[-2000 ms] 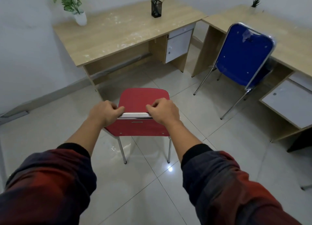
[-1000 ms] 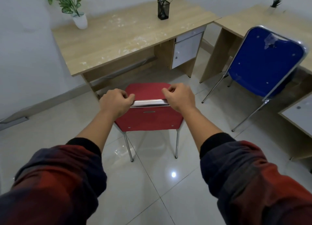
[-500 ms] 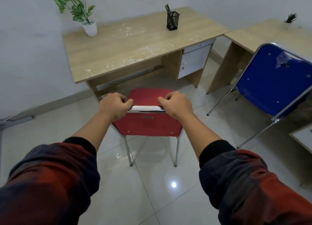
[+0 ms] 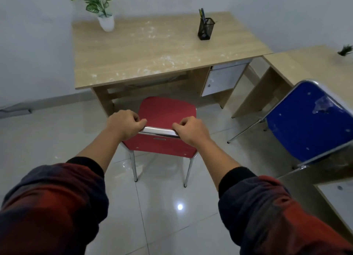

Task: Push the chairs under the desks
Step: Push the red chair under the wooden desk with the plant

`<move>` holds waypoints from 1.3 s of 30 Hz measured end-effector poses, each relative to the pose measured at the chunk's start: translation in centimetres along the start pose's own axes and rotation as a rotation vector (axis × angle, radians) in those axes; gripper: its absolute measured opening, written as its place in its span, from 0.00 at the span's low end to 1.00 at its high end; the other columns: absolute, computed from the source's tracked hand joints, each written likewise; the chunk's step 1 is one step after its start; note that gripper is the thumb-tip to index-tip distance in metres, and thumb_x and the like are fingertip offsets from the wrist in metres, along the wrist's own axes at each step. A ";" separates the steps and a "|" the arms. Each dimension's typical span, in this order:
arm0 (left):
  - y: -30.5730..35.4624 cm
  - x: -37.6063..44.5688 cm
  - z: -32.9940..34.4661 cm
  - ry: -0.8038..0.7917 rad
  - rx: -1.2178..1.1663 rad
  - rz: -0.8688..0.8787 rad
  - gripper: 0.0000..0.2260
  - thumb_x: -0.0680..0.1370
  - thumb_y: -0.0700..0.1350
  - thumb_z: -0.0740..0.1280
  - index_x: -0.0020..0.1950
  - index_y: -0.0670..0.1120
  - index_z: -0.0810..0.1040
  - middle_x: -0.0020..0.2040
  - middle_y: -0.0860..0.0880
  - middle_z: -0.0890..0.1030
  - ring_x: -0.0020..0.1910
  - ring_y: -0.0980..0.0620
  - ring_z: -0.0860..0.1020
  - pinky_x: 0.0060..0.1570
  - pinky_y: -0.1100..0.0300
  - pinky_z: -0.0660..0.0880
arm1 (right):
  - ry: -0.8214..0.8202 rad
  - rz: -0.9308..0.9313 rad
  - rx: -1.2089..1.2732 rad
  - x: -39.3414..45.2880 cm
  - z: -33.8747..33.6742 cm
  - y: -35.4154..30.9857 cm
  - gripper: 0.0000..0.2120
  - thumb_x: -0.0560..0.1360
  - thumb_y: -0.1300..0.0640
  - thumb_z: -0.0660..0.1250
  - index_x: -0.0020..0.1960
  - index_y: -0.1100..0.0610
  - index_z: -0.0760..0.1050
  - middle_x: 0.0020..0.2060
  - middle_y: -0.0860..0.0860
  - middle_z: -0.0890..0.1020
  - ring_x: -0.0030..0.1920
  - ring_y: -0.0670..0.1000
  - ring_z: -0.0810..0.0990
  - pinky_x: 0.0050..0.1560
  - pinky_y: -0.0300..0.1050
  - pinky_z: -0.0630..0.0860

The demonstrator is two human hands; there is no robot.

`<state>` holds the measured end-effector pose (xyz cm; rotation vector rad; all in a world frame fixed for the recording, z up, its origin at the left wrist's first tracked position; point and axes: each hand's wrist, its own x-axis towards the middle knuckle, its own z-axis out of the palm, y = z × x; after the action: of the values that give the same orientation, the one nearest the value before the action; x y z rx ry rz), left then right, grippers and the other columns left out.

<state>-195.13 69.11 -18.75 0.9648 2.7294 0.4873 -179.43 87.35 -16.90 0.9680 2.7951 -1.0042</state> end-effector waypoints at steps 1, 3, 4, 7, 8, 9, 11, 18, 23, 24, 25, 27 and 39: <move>0.3 0.0 -0.1 -0.030 0.024 -0.007 0.22 0.74 0.62 0.60 0.26 0.50 0.73 0.27 0.52 0.74 0.32 0.47 0.75 0.33 0.58 0.67 | -0.001 -0.002 0.005 0.0 -0.1 0.2 0.17 0.75 0.42 0.64 0.34 0.52 0.78 0.30 0.44 0.77 0.35 0.48 0.76 0.39 0.43 0.69; 1.0 -0.1 -0.2 -0.087 0.052 -0.031 0.20 0.73 0.64 0.58 0.28 0.52 0.74 0.30 0.53 0.75 0.37 0.46 0.78 0.37 0.57 0.72 | 0.007 -0.008 0.020 -0.1 -0.4 0.6 0.15 0.75 0.43 0.64 0.37 0.52 0.80 0.32 0.45 0.79 0.37 0.49 0.78 0.39 0.43 0.70; 1.4 -0.1 -0.2 -0.114 0.059 -0.046 0.20 0.72 0.65 0.56 0.30 0.53 0.76 0.33 0.52 0.76 0.40 0.45 0.79 0.40 0.56 0.74 | 0.012 -0.011 0.025 0.0 -0.7 0.9 0.15 0.74 0.43 0.64 0.38 0.51 0.80 0.33 0.45 0.80 0.38 0.50 0.78 0.40 0.43 0.70; 2.5 -0.3 0.2 -0.170 0.047 -0.075 0.22 0.70 0.68 0.54 0.37 0.55 0.80 0.39 0.52 0.79 0.44 0.45 0.80 0.47 0.54 0.78 | -0.004 -0.005 0.035 0.2 -1.5 1.8 0.14 0.75 0.44 0.64 0.38 0.52 0.81 0.35 0.46 0.82 0.40 0.50 0.79 0.39 0.43 0.70; 2.7 -0.3 0.3 -0.176 0.032 -0.079 0.23 0.69 0.68 0.53 0.37 0.55 0.81 0.38 0.52 0.79 0.44 0.46 0.80 0.47 0.53 0.79 | -0.008 -0.001 0.037 0.2 -1.7 2.0 0.14 0.75 0.45 0.64 0.38 0.52 0.81 0.35 0.46 0.82 0.40 0.50 0.80 0.39 0.43 0.71; 2.9 -0.2 0.3 -0.176 0.022 -0.076 0.24 0.69 0.68 0.53 0.36 0.54 0.81 0.37 0.53 0.79 0.43 0.46 0.80 0.47 0.53 0.79 | -0.007 0.002 0.035 0.4 -1.9 2.1 0.14 0.75 0.45 0.64 0.38 0.52 0.81 0.35 0.46 0.82 0.40 0.50 0.80 0.39 0.43 0.70; 3.0 0.2 0.3 -0.175 -0.001 -0.066 0.24 0.70 0.68 0.53 0.35 0.53 0.81 0.36 0.54 0.78 0.41 0.48 0.80 0.46 0.53 0.79 | -0.001 0.017 0.035 0.8 -2.0 2.3 0.14 0.75 0.45 0.64 0.37 0.52 0.80 0.34 0.46 0.82 0.39 0.50 0.79 0.38 0.43 0.70; 2.4 1.8 -0.1 -0.105 -0.070 -0.059 0.23 0.70 0.64 0.57 0.27 0.48 0.76 0.26 0.52 0.75 0.30 0.49 0.75 0.32 0.59 0.68 | 0.038 0.067 -0.015 3.1 -2.0 1.2 0.19 0.71 0.43 0.63 0.33 0.57 0.80 0.29 0.49 0.80 0.33 0.51 0.78 0.35 0.43 0.70; 3.4 3.9 -0.2 -0.048 -0.093 -0.097 0.21 0.73 0.61 0.60 0.25 0.50 0.74 0.25 0.55 0.73 0.29 0.50 0.73 0.33 0.59 0.67 | 0.050 0.032 -0.012 5.9 -3.0 1.7 0.19 0.72 0.43 0.63 0.35 0.57 0.80 0.30 0.49 0.80 0.33 0.51 0.77 0.35 0.43 0.70; 3.9 4.3 0.0 -0.039 -0.102 -0.110 0.21 0.73 0.61 0.60 0.25 0.51 0.73 0.25 0.55 0.72 0.29 0.51 0.72 0.33 0.59 0.67 | 0.033 0.019 -0.010 6.7 -3.4 2.1 0.19 0.73 0.42 0.64 0.35 0.56 0.80 0.31 0.48 0.80 0.35 0.51 0.78 0.36 0.43 0.71; 4.4 4.7 0.2 -0.028 -0.099 -0.134 0.21 0.74 0.62 0.61 0.25 0.51 0.73 0.26 0.56 0.72 0.29 0.51 0.72 0.33 0.59 0.67 | 0.013 0.003 -0.010 7.5 -3.9 2.4 0.18 0.73 0.42 0.64 0.35 0.54 0.80 0.31 0.47 0.80 0.36 0.50 0.78 0.37 0.44 0.72; 5.7 5.4 0.6 -0.008 -0.057 -0.176 0.21 0.77 0.61 0.61 0.28 0.52 0.75 0.28 0.57 0.73 0.31 0.52 0.73 0.34 0.59 0.68 | 0.011 -0.048 0.012 8.9 -4.9 3.2 0.15 0.74 0.43 0.64 0.36 0.52 0.80 0.32 0.46 0.80 0.37 0.50 0.79 0.40 0.45 0.75; 12.4 4.3 3.0 0.106 -0.041 -0.370 0.25 0.74 0.61 0.57 0.29 0.44 0.78 0.25 0.49 0.73 0.27 0.49 0.72 0.30 0.59 0.67 | -0.089 -0.243 0.055 11.9 -8.9 7.5 0.12 0.75 0.48 0.66 0.36 0.51 0.80 0.32 0.46 0.82 0.37 0.48 0.80 0.37 0.42 0.73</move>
<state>-190.42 81.65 -17.22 0.4165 2.8842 0.5330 -183.22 103.58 -16.72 0.5805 2.8729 -1.1244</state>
